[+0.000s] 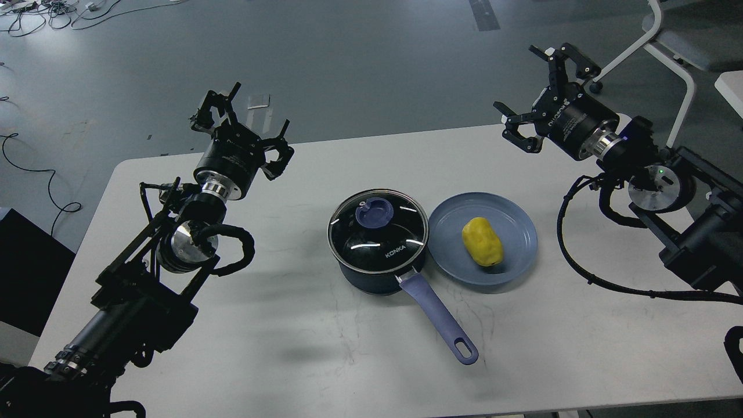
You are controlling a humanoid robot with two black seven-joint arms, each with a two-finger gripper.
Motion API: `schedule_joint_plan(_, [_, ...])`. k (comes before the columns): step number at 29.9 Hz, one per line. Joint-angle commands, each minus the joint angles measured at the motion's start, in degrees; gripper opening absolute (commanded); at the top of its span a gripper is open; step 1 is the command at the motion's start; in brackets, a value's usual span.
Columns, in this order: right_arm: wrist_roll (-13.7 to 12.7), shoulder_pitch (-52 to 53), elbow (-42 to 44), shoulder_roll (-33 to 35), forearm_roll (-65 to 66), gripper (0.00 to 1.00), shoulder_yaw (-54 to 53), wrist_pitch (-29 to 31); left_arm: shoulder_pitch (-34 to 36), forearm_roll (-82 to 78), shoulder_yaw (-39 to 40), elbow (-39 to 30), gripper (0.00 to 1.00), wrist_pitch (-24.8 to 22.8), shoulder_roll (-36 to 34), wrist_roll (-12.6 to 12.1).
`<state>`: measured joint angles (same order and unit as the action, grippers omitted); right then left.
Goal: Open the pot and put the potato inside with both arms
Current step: 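Move the left gripper toward the glass lid on the saucepan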
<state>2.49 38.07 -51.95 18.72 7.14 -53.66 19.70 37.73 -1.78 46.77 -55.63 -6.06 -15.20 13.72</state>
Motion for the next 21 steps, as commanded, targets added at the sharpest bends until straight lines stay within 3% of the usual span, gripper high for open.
schedule_joint_plan(1, [-0.12, 0.34, 0.54, -1.31, 0.16, 1.00, -0.13, -0.71, 2.34, 0.20, -3.52, 2.45, 0.98, 0.52, 2.27, -0.01])
schedule_joint_plan(7, [-0.47, 0.43, 0.89, -1.93, 0.24, 1.00, 0.22, -1.06, 2.79, 0.20, -3.44, 5.97, 0.98, 0.26, 5.09, -0.01])
schedule_joint_plan(17, [-0.82, -0.01, 0.80, -2.11, 0.16, 1.00, 0.31, -3.09, 2.70, 0.29, -3.44, 5.97, 0.98, 0.08, 3.60, -0.01])
schedule_joint_plan(21, [-3.11, -0.63, 0.45, -2.11, 0.16, 1.00, 0.40, -3.09, 2.70, 0.29, -3.09, 5.88, 0.98, 0.17, 3.08, 0.08])
